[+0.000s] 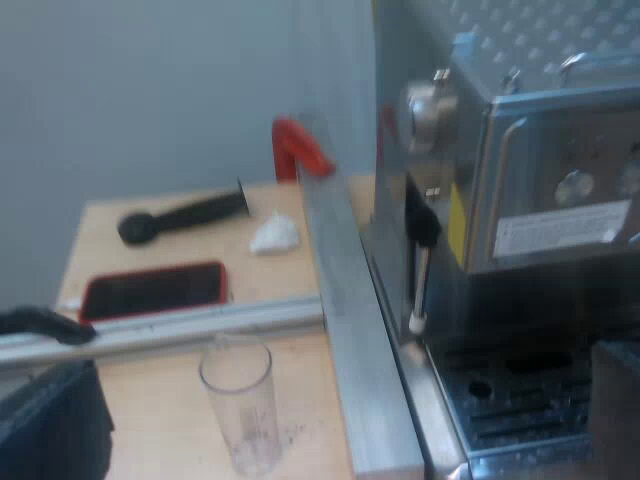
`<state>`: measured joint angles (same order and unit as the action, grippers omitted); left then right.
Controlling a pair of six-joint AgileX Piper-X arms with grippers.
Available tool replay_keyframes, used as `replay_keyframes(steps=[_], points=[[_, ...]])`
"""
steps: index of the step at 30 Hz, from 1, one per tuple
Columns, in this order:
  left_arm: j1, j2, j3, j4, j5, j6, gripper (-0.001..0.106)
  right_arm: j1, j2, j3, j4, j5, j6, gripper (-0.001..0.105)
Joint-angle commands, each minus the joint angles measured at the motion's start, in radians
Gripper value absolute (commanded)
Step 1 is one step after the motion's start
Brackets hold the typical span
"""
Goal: Grind coffee beans and then tamp
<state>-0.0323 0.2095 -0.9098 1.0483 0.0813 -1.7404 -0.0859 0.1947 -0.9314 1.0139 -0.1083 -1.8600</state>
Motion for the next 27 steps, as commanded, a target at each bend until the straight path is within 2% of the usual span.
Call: replay_keyframes(steps=[1, 4, 8, 14, 18, 22, 27], points=[[0.001, -0.082, -0.004, 0.03, 0.0, 0.004, 0.105, -0.003, -0.091, 0.022, 0.013, -0.009, 0.025, 0.082], [0.001, -0.151, -0.004, 0.098, 0.0, 0.042, 0.105, -0.003, -0.172, 0.048, 0.024, -0.009, 0.032, 0.082], [0.001, -0.245, -0.004, 0.209, 0.0, 0.048, 0.105, -0.003, -0.256, 0.07, 0.026, -0.009, 0.033, 0.082], [0.001, -0.369, -0.006, 0.345, 0.006, 0.045, 0.105, -0.001, -0.247, 0.063, 0.067, -0.012, 0.002, 0.082], [0.009, -0.361, -0.027, 0.452, 0.002, 0.04, 0.105, -0.001, -0.25, 0.066, 0.067, -0.009, 0.0, 0.082], [0.009, -0.366, -0.025, 0.4, -0.003, 0.04, 0.105, -0.001, -0.25, 0.081, 0.067, -0.034, -0.003, 0.082], [0.009, -0.364, 0.034, 0.196, -0.003, 0.04, 0.105, -0.001, -0.248, 0.145, 0.015, -0.123, 0.003, 0.082]])
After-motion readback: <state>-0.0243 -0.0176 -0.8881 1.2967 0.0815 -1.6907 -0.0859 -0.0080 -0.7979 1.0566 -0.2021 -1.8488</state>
